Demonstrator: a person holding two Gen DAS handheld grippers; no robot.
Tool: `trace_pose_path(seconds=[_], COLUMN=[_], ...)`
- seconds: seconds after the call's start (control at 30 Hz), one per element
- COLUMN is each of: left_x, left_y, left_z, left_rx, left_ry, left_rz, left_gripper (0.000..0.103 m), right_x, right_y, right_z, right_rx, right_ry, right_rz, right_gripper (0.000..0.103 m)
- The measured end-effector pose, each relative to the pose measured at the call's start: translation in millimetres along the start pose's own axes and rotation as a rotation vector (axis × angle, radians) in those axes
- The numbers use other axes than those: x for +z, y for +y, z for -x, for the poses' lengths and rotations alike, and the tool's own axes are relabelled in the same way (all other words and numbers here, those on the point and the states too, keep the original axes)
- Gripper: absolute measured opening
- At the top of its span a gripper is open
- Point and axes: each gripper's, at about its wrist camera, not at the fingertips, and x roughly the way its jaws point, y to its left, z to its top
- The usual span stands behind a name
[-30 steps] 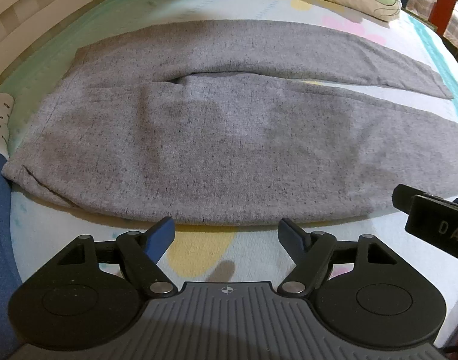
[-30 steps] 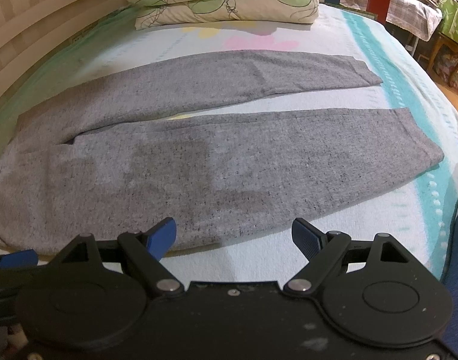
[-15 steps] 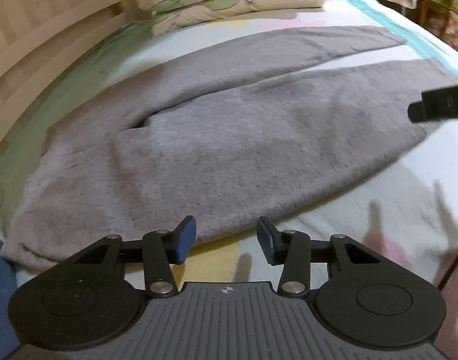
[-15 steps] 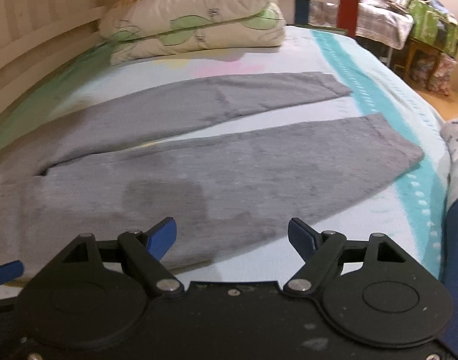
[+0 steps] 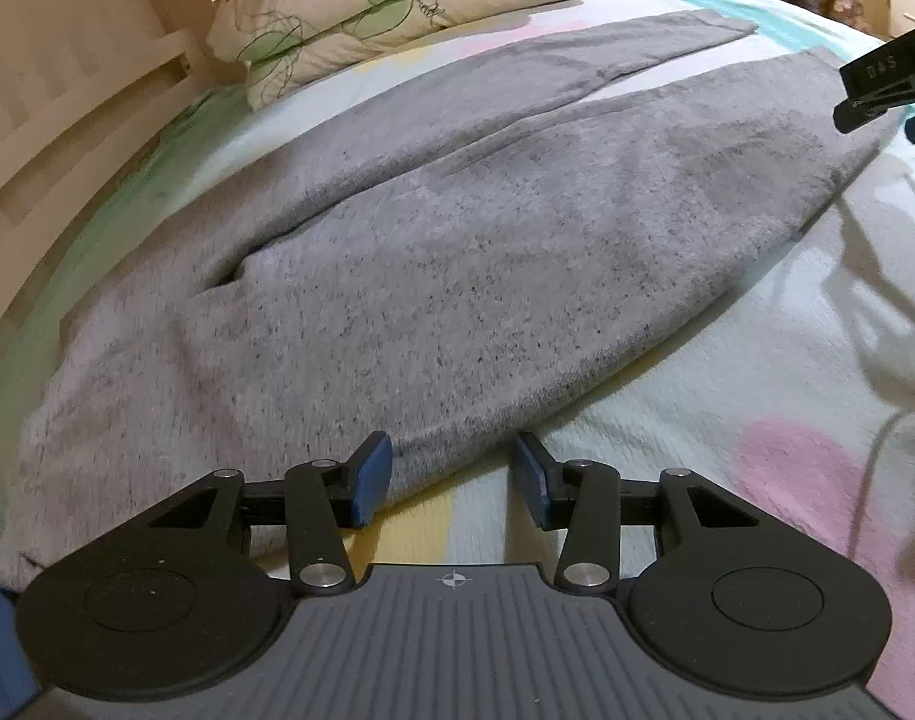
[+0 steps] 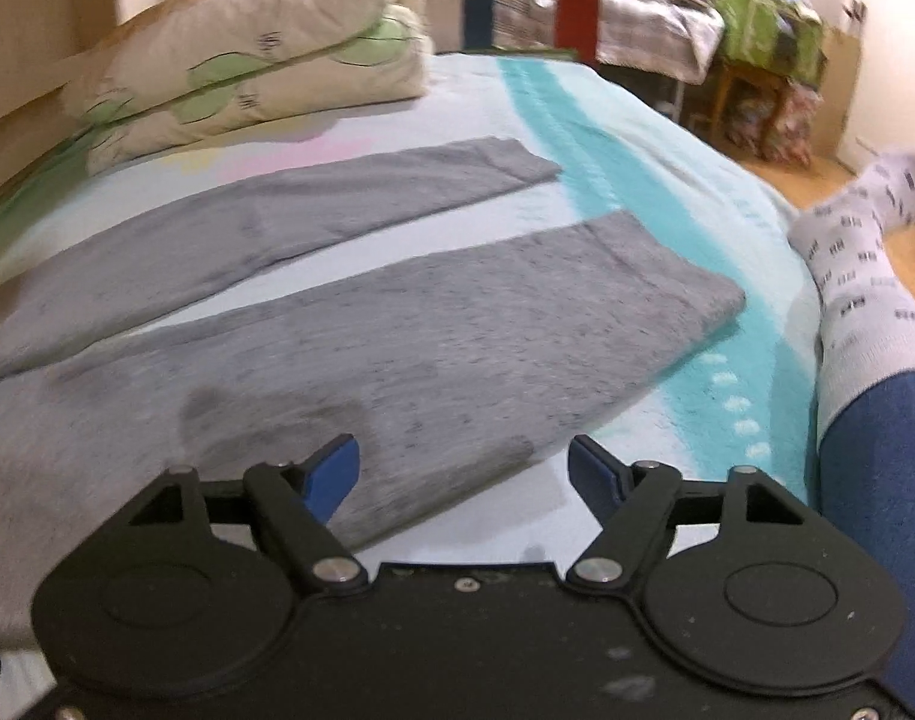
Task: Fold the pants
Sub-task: 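Move both tools toward the leg hems of the grey sweatpants, then close the left tool on the sweatpants while the right tool grasps a leg hem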
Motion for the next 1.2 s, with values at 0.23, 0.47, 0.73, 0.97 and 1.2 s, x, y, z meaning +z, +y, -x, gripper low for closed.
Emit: trace_pose_path(seconds=[0.23,0.47,0.73,0.97,1.2], left_x=[3,5,5,10,31], left_y=[-1,-1,-2,5,33], left_z=[-5,-6,-6,-10,3], left_rx=[0.002,0.001,0.008,-0.066,-0.07], left_ry=[-0.013,-0.01,-0.017,-0.025,-0.112], left_rz=[-0.013,-0.009,-0.009,0.046,0.118], left_gripper=[0.045,0.044,0.043,0.009,0.006], right_x=[3,23,21,40,57], right_y=[-38,-49,-35,-15,-8], right_z=[-34,-50,-43,-40,-27], right_rx=[0.068,0.109,0.088,0.078,0.097], right_ry=[0.099,0.123,0.123,0.089,0.041], right_rz=[-0.189,-0.262,-0.162,-0.071,-0.053], right_gripper=[0.025,0.025,0.026,0.01,0.01])
